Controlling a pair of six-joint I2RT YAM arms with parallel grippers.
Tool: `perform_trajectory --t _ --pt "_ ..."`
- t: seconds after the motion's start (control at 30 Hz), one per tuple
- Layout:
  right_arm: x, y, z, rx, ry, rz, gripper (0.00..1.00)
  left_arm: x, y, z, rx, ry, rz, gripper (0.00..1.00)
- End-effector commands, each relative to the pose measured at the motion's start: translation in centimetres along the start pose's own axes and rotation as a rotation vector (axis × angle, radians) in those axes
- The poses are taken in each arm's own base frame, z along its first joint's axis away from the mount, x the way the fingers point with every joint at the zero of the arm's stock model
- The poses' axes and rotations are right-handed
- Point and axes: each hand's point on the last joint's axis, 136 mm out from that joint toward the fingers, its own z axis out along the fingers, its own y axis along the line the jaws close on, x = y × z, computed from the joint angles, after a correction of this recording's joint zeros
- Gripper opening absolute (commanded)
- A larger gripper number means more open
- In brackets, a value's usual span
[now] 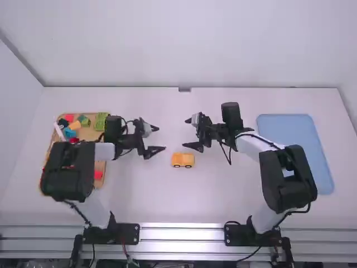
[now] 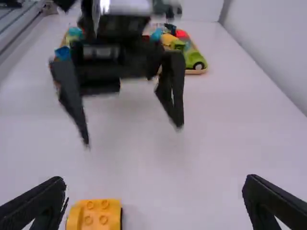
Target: Assemble lego blocks to make yellow taxi
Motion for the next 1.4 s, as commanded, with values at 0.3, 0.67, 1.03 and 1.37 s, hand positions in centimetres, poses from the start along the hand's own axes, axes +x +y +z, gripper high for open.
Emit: perform_trajectory --t 0.3,0.67,1.03,1.37 --pt "-3.8 -1.6 1.0 0.067 -0.07 -0.063 0.98 -2.5 4.9 -10.3 -0.652 0.244 -0.292 0.99" --pt "-10.9 -1.9 2.2 0.002 -0.21 -0.025 0.98 -9.3 1.9 -18.1 -1.051 0.108 -0.439 0.99" --pt "-16.2 -0.1 4.7 -0.115 -0.181 0.042 0.98 -6.2 -0.3 -30.3 -1.748 -0.17 -0.909 0.99" --pt "-17.2 0.1 6.6 -0.052 -0.14 -0.022 0.98 -6.1 -2.4 -36.1 -1.936 -0.16 -1.037 0.99"
